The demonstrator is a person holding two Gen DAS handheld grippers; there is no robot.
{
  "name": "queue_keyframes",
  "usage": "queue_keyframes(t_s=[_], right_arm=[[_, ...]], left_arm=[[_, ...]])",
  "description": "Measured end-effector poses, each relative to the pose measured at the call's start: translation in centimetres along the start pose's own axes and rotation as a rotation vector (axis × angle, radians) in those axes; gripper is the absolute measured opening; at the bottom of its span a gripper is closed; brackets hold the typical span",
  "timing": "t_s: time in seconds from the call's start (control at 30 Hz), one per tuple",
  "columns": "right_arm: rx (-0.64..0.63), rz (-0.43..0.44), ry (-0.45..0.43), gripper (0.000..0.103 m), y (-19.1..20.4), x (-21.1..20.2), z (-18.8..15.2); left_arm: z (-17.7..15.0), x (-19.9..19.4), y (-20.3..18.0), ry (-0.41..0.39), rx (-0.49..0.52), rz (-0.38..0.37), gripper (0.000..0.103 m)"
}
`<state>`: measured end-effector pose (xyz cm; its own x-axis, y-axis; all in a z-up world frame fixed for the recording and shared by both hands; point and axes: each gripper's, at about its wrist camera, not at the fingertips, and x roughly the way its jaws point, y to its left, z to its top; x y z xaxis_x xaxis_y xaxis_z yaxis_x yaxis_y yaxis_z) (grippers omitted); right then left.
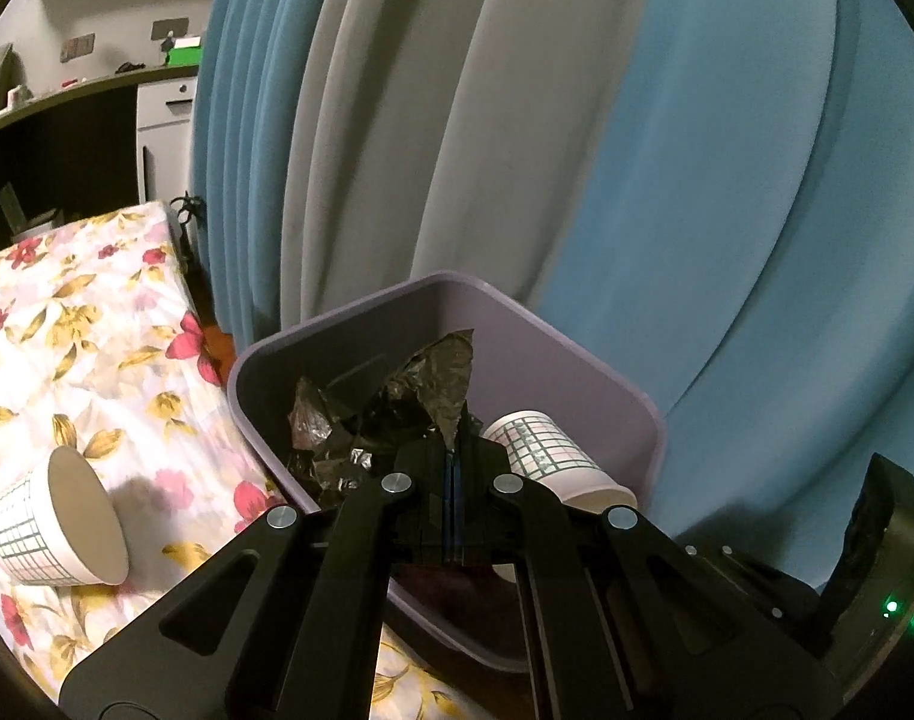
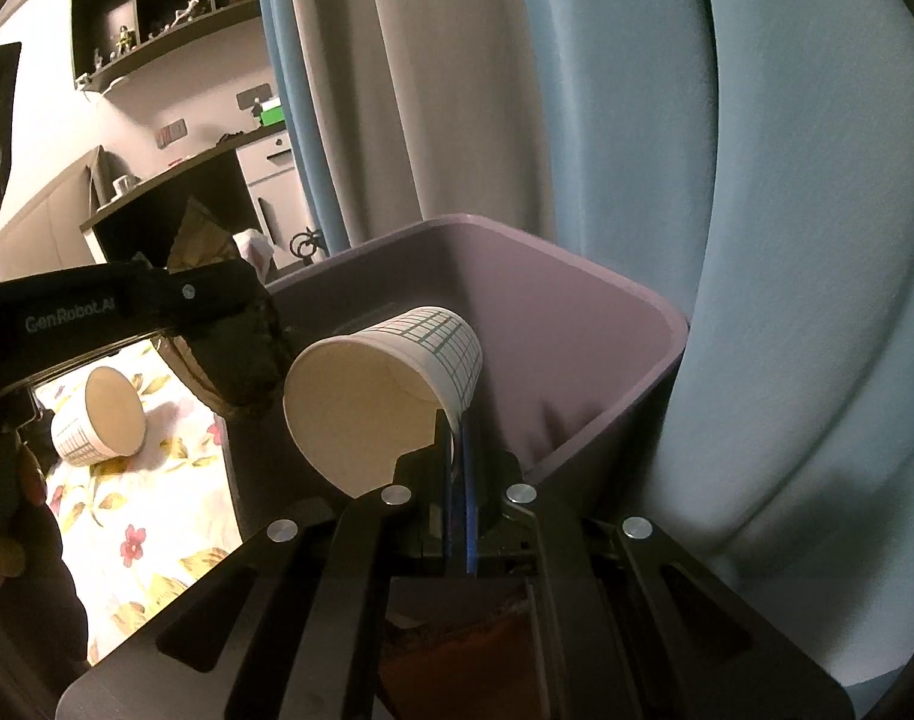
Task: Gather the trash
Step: 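Carry the black bag and grid cup over the grey bin and release both, then move both grippers back toward the trash on the bed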
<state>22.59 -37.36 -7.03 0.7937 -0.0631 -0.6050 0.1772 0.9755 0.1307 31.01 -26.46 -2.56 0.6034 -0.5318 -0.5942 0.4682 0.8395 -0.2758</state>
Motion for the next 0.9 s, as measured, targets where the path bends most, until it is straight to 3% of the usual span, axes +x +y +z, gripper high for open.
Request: queue_keyframes(t_s=[0.33,0.37,0.43,0.5,0.63,0.7,0.77,0.9], right_arm=[[-0.006,-0.001,0.021,0.004,0.4,0.6,0.4],[-0.007,-0.001,0.023,0.004,0.4,0.7,0.4],[-0.008,0.001,0.028,0.004,0.4,0.8,0.3],[-0.005,0.004,0.029,0.004,0.3,0.8,0.2],[-0.006,-0.007,0.027,0.009,0.1,0.9,0.1],[-0.006,-0.009,0.024,0.017,0.2,0.9,0.0],[-0.007,-0.015,0.012,0.034,0.4,0.7,0.1],[0.001,-0.022,-0.011,0.044,0.6,-0.3,0.2]], left_arm=[[-0.1,0.7,0.5,0.027,-0.047,-0.056,0.000],[-0.1,0.7,0.5,0.030,-0.050,-0.059,0.006],[-0.1,0.6,0.6,0.025,-0.051,-0.051,0.028],[-0.1,-0.2,0.9,-0.004,-0.068,-0.026,0.080],[-0.1,-2.6,1.4,-0.062,-0.075,0.013,0.083],[-0.3,-4.1,1.5,-0.089,-0.062,0.047,0.088],[-0.8,-6.1,1.6,-0.130,-0.052,0.088,0.092],[-2.1,-10.0,2.3,-0.182,-0.054,0.144,0.096]])
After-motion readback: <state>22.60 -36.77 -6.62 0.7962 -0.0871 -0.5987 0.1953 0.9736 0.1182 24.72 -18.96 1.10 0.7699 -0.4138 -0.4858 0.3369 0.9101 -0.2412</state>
